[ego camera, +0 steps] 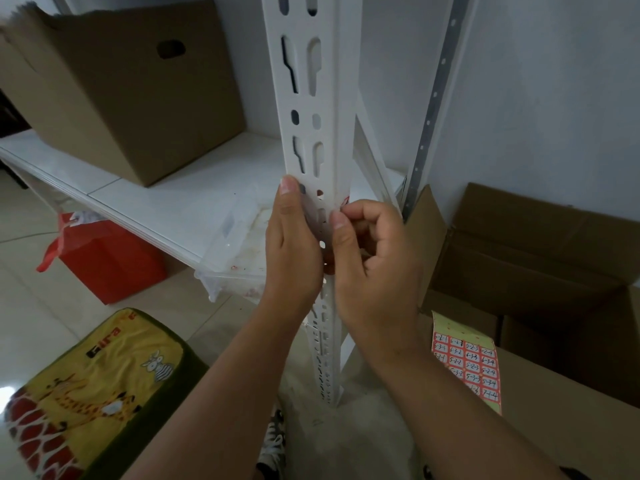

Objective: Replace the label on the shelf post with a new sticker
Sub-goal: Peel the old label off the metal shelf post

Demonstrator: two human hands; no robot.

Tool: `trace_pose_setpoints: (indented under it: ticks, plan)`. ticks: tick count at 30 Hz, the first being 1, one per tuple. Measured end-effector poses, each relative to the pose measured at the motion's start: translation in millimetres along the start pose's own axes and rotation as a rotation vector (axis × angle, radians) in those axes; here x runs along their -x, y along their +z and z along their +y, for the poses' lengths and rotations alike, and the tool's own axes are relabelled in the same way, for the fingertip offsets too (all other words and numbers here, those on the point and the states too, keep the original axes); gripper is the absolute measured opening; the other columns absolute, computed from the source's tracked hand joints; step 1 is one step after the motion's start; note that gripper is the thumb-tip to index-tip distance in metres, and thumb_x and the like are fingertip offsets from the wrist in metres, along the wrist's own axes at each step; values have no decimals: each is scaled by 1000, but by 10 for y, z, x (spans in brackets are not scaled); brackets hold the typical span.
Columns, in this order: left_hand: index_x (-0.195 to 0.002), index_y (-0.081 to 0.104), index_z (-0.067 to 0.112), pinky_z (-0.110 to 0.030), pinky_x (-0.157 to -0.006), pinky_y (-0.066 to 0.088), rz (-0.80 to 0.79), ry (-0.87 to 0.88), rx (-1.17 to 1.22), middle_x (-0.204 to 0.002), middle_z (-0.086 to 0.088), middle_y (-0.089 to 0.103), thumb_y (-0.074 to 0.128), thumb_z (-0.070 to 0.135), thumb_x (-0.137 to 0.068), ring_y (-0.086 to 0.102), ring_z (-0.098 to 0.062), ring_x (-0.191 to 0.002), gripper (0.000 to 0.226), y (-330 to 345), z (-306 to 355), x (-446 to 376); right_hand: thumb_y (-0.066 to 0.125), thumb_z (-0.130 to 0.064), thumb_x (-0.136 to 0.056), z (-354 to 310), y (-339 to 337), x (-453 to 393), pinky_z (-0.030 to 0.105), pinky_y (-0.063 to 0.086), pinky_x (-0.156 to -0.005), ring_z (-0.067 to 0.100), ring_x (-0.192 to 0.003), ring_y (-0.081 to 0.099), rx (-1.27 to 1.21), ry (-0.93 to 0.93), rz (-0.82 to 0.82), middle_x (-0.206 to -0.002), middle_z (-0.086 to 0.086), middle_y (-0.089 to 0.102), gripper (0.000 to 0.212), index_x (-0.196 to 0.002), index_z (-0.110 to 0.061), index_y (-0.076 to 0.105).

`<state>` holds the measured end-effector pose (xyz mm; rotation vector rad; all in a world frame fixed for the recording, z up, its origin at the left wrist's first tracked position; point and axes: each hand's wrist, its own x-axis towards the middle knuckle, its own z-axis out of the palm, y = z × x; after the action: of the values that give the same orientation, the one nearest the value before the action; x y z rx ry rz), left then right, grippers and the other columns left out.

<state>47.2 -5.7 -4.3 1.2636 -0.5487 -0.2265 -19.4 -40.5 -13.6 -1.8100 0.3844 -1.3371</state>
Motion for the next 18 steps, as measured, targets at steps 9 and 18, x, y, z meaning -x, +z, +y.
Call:
trace_pose_setpoints:
  ticks: [9,18]
  plan:
    - [-89,62,30,-33,-85,56,49,44,-41,-93,0,71,23,43,-104,69,-17,-93,44,18,-37,-16,61,-8,-91,45,39,-19,2,43,-65,-4,-80,48,275,-213,101,-82,-11,51,7,-92,-1,62]
    - [-94,61,23,-29,-82,56,26,37,-36,-94,-5,70,24,45,-102,68,-16,-92,44,-13,-53,-26,67,-5,-88,126,35,-2,14,50,-66,11,-74,60,369,-372,130,-80,10,68,10,-94,4,66]
